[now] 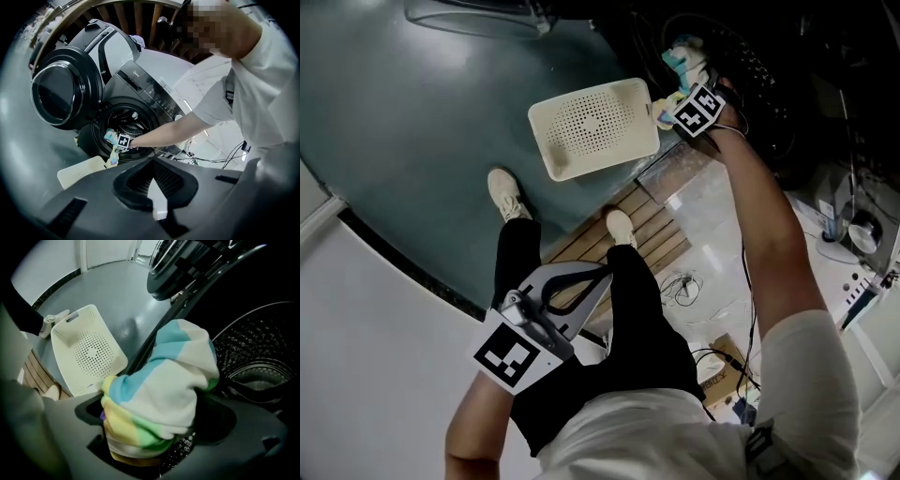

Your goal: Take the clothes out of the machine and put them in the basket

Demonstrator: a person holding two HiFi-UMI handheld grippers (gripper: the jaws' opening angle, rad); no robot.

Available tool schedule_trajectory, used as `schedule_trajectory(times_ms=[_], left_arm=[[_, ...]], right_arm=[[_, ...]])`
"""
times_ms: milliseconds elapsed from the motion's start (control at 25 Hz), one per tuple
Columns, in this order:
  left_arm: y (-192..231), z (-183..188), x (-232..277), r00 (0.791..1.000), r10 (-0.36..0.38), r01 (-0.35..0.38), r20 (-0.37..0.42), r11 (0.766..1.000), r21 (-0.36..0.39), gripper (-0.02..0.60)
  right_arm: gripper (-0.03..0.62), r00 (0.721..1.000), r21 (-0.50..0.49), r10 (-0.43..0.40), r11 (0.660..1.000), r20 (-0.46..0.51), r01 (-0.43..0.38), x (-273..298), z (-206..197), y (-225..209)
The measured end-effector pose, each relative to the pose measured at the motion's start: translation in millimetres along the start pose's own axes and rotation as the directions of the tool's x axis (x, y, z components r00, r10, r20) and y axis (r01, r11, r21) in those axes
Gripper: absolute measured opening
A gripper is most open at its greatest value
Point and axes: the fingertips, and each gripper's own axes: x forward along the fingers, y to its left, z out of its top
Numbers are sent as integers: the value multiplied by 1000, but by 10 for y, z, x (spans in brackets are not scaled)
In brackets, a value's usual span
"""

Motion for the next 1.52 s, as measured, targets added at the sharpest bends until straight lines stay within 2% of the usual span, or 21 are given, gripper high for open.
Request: schedule_trajectory(times_ms=[160, 360, 440, 520, 760, 1000, 1280, 1520], left_arm=[[77, -76, -28, 1000, 3, -3, -18, 1000, -6, -3], [75, -90, -41, 1000, 12, -12, -14, 1000, -13, -3], [14, -87, -44, 1000, 7, -7, -14, 1000, -6, -3], [-55, -72, -51, 1000, 5, -5, -11, 1000, 1, -3], [-240, -3, -100, 1000, 28, -28, 8, 1000, 11, -3], [-548, 178, -120, 998, 44, -46, 50, 998, 47, -3], [-873, 342, -174, 991, 72, -81, 110, 994, 78, -3], [-1156, 360, -202, 981, 104, -120, 163, 988, 93, -3]], right_arm=[[521, 999, 51, 52, 997, 8, -52, 46, 8, -26], [303, 998, 128, 40, 991, 45, -45, -85, 17, -30], [231, 998, 165, 25, 986, 49, -33, -167, -10, -54], [192, 998, 200, 7, 980, 56, -18, -269, -34, -102], [164, 992, 335, -47, 942, 118, 5, -738, -17, -207], [163, 972, 431, -112, 902, 205, 13, -1394, 15, -362], [163, 950, 416, -84, 908, 301, -52, -2146, 25, -267], [163, 917, 354, -46, 929, 397, -107, -2876, 42, -112]])
